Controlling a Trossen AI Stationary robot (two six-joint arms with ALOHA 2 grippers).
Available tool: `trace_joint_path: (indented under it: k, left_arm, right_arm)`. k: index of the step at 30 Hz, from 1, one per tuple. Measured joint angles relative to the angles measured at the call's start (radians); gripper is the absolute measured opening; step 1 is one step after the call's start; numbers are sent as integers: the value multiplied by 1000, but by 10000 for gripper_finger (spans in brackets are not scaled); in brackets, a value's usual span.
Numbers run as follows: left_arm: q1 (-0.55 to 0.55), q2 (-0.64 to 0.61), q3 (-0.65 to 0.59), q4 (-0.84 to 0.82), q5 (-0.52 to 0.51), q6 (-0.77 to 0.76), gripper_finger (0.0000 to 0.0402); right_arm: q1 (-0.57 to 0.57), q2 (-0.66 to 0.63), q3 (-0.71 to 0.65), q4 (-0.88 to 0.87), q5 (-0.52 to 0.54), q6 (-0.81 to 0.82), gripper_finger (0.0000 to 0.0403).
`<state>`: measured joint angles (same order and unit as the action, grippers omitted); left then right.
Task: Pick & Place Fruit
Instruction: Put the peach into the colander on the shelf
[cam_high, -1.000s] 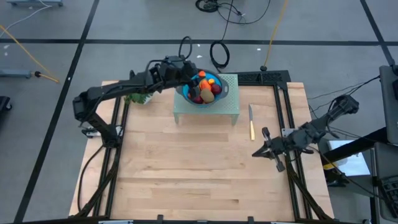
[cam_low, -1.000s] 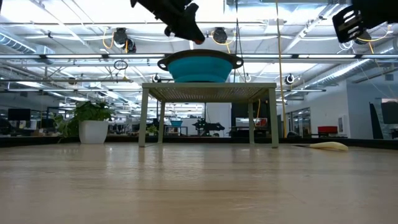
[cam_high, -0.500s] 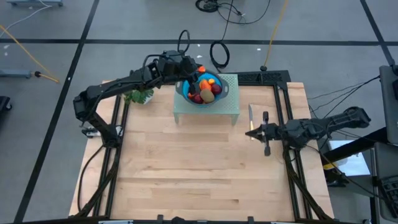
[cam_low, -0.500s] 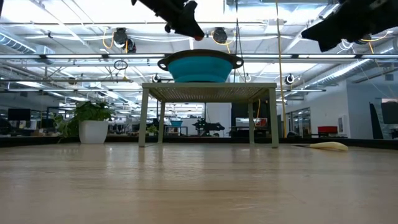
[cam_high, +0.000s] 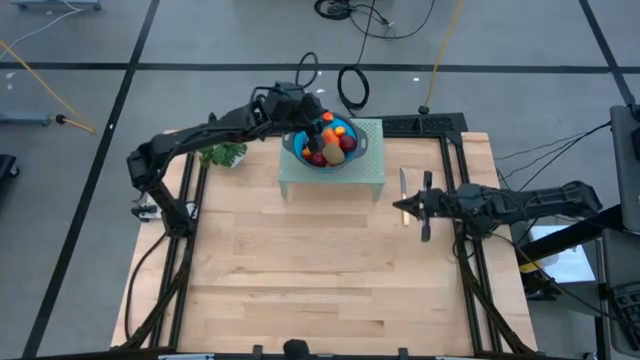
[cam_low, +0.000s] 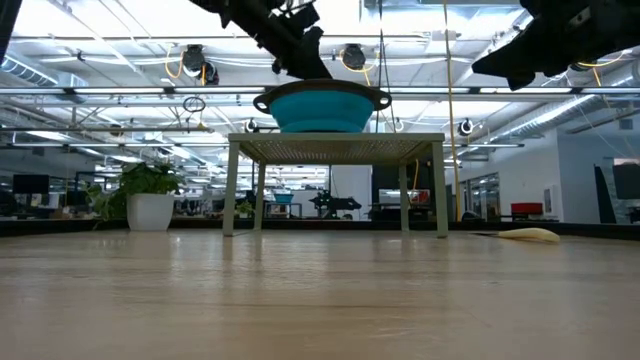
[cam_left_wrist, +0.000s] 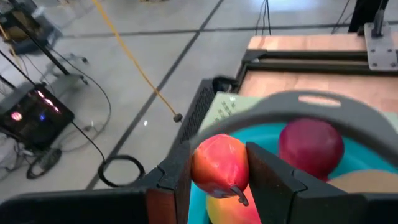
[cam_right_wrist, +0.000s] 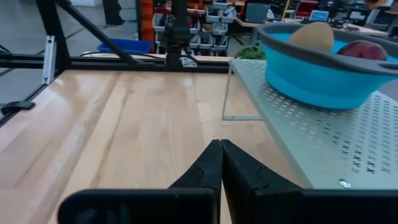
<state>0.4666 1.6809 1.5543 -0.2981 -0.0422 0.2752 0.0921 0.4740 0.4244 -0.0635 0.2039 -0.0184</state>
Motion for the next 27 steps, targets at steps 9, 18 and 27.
trace_joint_path:
  k: [9, 18, 27]
  left_arm:
    - [0, 17, 0, -109, 0, -31, 129]
    - [15, 30, -2, -171, 1, -94, 129]
    - [26, 36, 0, -181, 2, -136, 129]
  right_arm:
    - [-21, 0, 0, 7, 0, 3, 0]
    - [-21, 0, 0, 8, -1, 4, 0]
    - [-21, 0, 0, 7, -26, 6, 0]
